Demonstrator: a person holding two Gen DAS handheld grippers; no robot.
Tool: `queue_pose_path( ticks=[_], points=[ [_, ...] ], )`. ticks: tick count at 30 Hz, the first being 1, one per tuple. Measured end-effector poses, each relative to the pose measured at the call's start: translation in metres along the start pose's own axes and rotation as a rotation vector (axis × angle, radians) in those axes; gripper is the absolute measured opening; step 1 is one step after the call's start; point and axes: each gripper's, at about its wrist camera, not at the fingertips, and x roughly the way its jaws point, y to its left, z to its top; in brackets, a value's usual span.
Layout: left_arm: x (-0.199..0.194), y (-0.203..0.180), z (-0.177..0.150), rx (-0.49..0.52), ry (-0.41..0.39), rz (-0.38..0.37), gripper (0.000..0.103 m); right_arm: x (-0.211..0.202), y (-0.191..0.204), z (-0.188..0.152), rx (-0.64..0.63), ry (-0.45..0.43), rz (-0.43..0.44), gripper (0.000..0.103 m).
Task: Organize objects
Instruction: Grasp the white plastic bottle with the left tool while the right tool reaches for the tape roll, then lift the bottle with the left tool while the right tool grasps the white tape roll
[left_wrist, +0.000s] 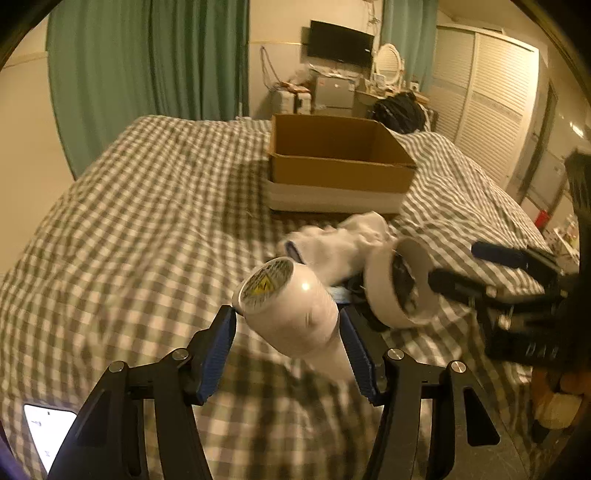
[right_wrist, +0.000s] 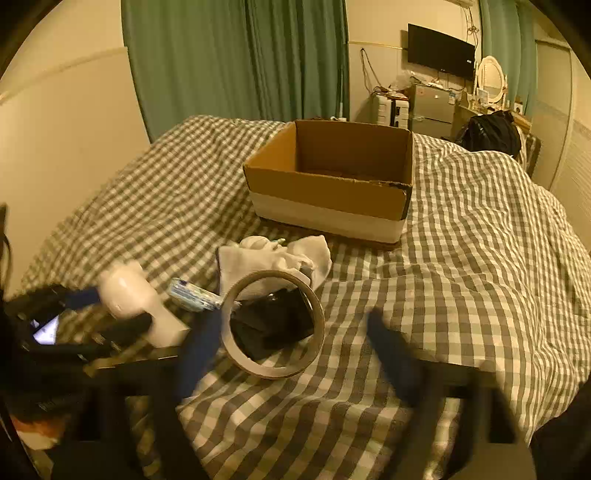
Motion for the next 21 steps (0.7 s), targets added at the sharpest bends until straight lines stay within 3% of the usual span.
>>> queue_pose_path(
  ticks=[6, 14, 16, 20, 21],
  points=[
    [0.022, 0.015, 0.007, -0.008, 0.021, 0.022, 0.044, 0.033, 0.009, -0.004, -0.027, 0.087, 0.021, 0.087],
    [0.044, 0.014, -0.005, -0.019, 0.077, -0.013, 0.044, 0.064, 0.009, -0.013, -0.022, 0.167, 0.042, 0.087],
    [0.042, 0.015, -0.008, -0.028, 0.081, -0.023, 0.044, 0.062, 0.007, -0.013, -0.015, 0.159, 0.050, 0.055],
    [0.037, 0.014, -0.007, -0.036, 0.082, -0.030, 0.043, 0.058, 0.005, -0.013, -0.010, 0.153, 0.060, 0.039],
    [0.034, 0.013, -0.007, -0.041, 0.080, -0.031, 0.043, 0.056, 0.005, -0.013, -0.014, 0.147, 0.055, 0.031]
  ],
)
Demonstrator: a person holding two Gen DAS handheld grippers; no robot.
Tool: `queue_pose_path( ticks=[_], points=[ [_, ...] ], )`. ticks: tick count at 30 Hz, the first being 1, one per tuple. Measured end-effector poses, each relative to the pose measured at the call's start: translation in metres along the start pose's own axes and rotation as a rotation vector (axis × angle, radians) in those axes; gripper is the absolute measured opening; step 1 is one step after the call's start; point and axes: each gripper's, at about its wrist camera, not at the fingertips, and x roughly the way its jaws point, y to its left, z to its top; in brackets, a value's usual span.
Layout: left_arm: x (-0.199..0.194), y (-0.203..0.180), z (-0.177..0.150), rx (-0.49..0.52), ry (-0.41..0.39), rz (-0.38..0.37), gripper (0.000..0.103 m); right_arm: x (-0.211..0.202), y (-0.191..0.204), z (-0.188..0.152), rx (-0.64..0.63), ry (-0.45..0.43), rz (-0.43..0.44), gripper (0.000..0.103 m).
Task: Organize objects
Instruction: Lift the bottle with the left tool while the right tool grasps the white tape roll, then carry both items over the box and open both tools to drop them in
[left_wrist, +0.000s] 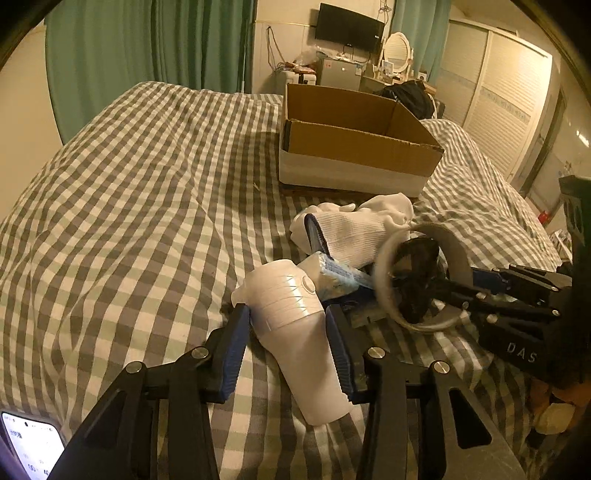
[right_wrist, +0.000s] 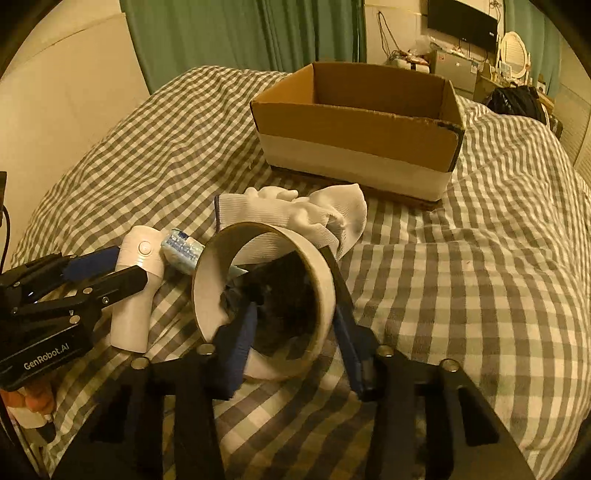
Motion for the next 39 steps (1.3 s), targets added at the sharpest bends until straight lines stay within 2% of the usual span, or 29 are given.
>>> queue_pose_path(
  ticks=[3, 8, 17, 23, 29, 33, 39],
  points=[
    [-0.008, -0.002, 0.001, -0.004, -0.010, -0.006, 0.043, -0.010, 0.000, 0.001, -0.003, -0.033, 0.005, 0.017],
    [-0.026, -0.007, 0.009, 0.010, -0.053, -0.005, 0.042, -0.029, -0.001, 0.005, -0.006, -0.085, -0.008, 0.008],
    [-0.053, -0.012, 0.045, 0.030, -0.140, -0.012, 0.042, -0.073, -0.005, 0.026, -0.018, -0.196, -0.039, 0.006],
    [-0.061, -0.024, 0.093, 0.050, -0.208, -0.046, 0.042, -0.099, -0.007, 0.063, -0.056, -0.276, -0.064, 0.006],
    [-0.054, -0.036, 0.159, 0.074, -0.279, -0.053, 0.042, -0.110, -0.021, 0.113, -0.086, -0.338, -0.120, 0.006],
    [-0.034, -0.043, 0.204, 0.085, -0.305, -0.063, 0.042, -0.106, -0.039, 0.147, -0.084, -0.359, -0.147, 0.006],
    [0.006, -0.051, 0.245, 0.110, -0.303, -0.069, 0.042, -0.078, -0.068, 0.198, -0.074, -0.362, -0.174, 0.006]
  ],
)
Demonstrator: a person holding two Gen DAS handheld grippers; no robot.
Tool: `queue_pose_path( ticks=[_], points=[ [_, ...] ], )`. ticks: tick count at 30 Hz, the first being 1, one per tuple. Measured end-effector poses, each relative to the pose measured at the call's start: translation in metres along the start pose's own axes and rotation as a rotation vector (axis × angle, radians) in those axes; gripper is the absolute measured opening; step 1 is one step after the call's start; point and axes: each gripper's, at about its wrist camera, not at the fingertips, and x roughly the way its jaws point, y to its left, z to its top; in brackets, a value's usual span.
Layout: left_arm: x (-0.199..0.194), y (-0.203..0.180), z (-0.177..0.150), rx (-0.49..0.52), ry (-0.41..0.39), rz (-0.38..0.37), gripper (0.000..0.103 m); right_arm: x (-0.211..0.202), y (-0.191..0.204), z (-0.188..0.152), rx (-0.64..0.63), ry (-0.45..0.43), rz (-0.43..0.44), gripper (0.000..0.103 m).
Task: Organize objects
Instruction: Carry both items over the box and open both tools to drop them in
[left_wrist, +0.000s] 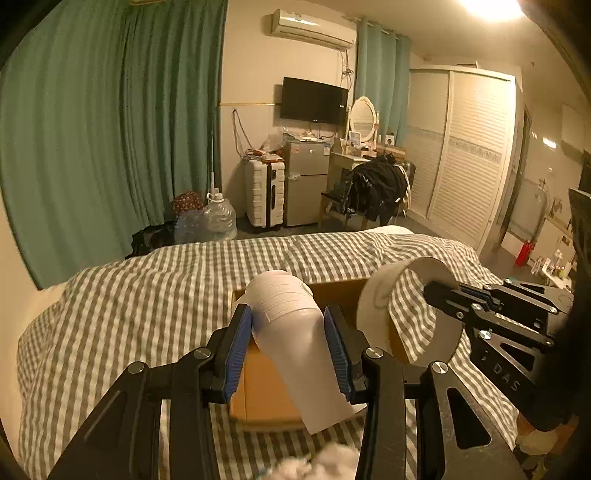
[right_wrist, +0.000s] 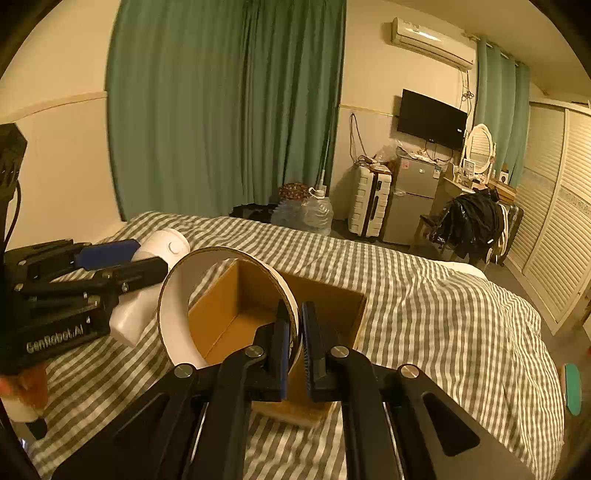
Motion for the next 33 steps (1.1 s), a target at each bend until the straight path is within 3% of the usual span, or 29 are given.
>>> queue_pose_path(
  ticks=[9, 12, 15, 18, 20, 22, 24, 26, 28, 33],
  points=[
    [0.096, 0.007, -0.002, 0.032, 0.073, -0.016, 0.042, 0.101, -0.024, 0.016, 0.024, 0.087, -0.032, 0.006],
    [0.119, 0.011, -0.018, 0.030, 0.116, -0.030, 0.042, 0.133, -0.028, 0.006, 0.022, 0.136, -0.040, 0.006],
    [0.135, 0.017, -0.029, -0.002, 0.164, -0.095, 0.042, 0.161, -0.031, -0.009, 0.046, 0.186, -0.038, 0.006],
    [0.143, 0.016, -0.036, 0.013, 0.185, -0.086, 0.042, 0.177, -0.032, -0.024, 0.056, 0.230, -0.018, 0.007],
    [0.142, 0.014, -0.040, 0.012, 0.201, -0.100, 0.042, 0.179, -0.033, -0.029, 0.067, 0.243, 0.012, 0.012],
    [0.137, 0.013, -0.042, -0.003, 0.204, -0.112, 0.045, 0.178, -0.033, -0.031, 0.070, 0.250, 0.025, 0.046],
    [0.127, 0.013, -0.044, -0.007, 0.195, -0.105, 0.056, 0.173, -0.036, -0.031, 0.079, 0.237, 0.018, 0.059],
    [0.115, 0.015, -0.047, -0.018, 0.184, -0.088, 0.072, 0.160, -0.036, -0.033, 0.090, 0.216, 0.017, 0.059],
    [0.101, 0.018, -0.049, -0.036, 0.175, -0.089, 0.079, 0.144, -0.038, -0.036, 0.104, 0.200, 0.024, 0.067],
    [0.055, 0.026, -0.049, -0.067, 0.150, -0.043, 0.082, 0.100, -0.037, -0.039, 0.120, 0.173, 0.013, 0.072]
  ],
)
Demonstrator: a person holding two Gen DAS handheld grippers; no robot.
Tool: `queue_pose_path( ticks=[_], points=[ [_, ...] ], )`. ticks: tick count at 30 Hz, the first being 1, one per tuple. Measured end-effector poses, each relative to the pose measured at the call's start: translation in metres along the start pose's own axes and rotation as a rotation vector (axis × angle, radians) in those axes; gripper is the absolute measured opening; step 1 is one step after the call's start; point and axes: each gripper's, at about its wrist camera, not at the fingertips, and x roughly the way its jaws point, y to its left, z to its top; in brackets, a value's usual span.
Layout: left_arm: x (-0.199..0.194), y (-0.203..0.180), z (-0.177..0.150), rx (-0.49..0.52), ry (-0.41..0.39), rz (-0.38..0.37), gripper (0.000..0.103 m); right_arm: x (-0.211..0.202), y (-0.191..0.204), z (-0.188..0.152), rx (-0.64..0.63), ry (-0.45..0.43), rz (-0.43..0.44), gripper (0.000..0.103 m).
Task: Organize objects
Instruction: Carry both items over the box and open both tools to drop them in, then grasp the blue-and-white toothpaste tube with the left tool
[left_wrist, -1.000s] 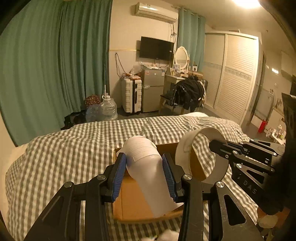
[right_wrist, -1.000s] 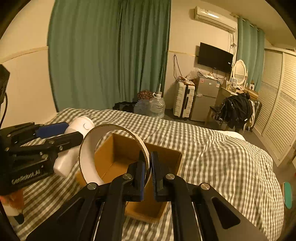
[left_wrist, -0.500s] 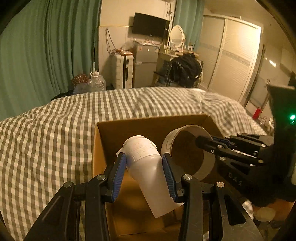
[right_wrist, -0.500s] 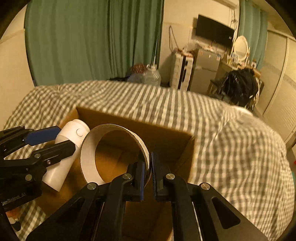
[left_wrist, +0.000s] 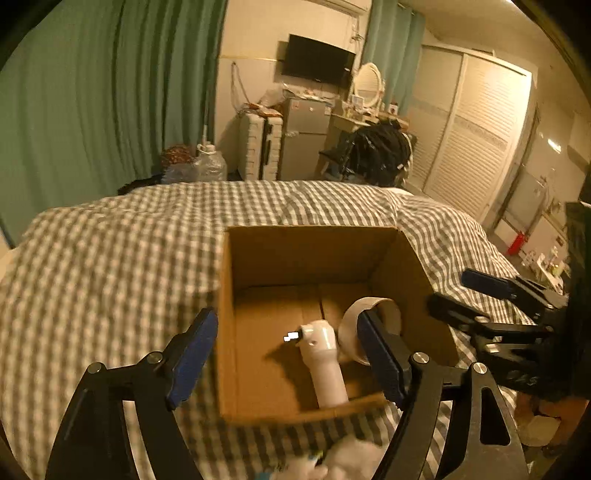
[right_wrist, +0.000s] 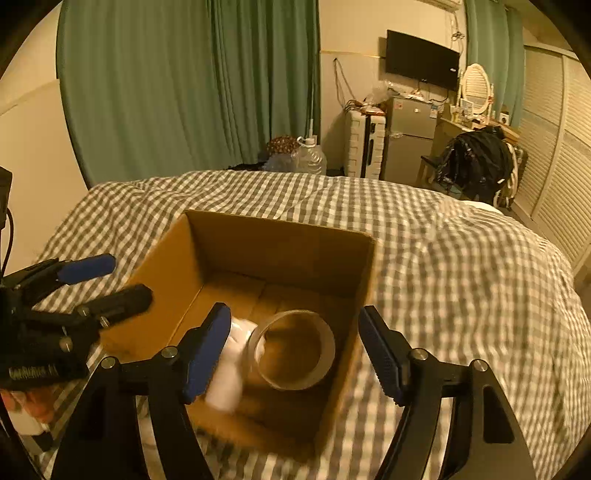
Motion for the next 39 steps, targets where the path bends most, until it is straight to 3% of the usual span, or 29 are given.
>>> queue_pose_path(
  ticks=[2, 6, 9, 11, 17, 24, 30, 33, 39],
  points=[
    [-0.022, -0.001, -0.001, -0.002, -0.023, 0.022, 0.093, -0.023, 0.000, -0.003, 0.002, -0.016, 0.002, 0.073],
    [-0.070, -0.005, -0.005, 0.014, -0.081, 0.053, 0.097, -0.079, 0.012, -0.007, -0.021, -0.074, -0.002, 0.079],
    [-0.104, -0.013, -0.014, 0.048, -0.122, 0.081, 0.100, -0.125, 0.027, -0.009, -0.044, -0.132, -0.007, 0.092],
    [-0.123, -0.019, -0.026, 0.076, -0.141, 0.092, 0.102, -0.155, 0.037, -0.012, -0.052, -0.173, -0.001, 0.095],
    [-0.150, -0.027, -0.075, 0.108, -0.130, 0.135, 0.103, -0.199, 0.072, -0.041, -0.109, -0.185, 0.016, 0.100],
    [-0.118, -0.016, -0.144, 0.066, -0.017, 0.191, 0.103, -0.169, 0.092, -0.105, -0.146, -0.070, 0.000, 0.100],
    [-0.074, -0.018, -0.198, 0.096, 0.150, 0.181, 0.103, -0.120, 0.082, -0.143, -0.113, 0.052, 0.002, 0.100],
    [-0.058, -0.021, -0.208, 0.114, 0.222, 0.186, 0.103, -0.104, 0.080, -0.153, -0.106, 0.090, 0.008, 0.100],
    [-0.031, -0.027, -0.207, 0.127, 0.267, 0.171, 0.103, -0.089, 0.075, -0.164, -0.086, 0.119, 0.027, 0.100]
  ],
)
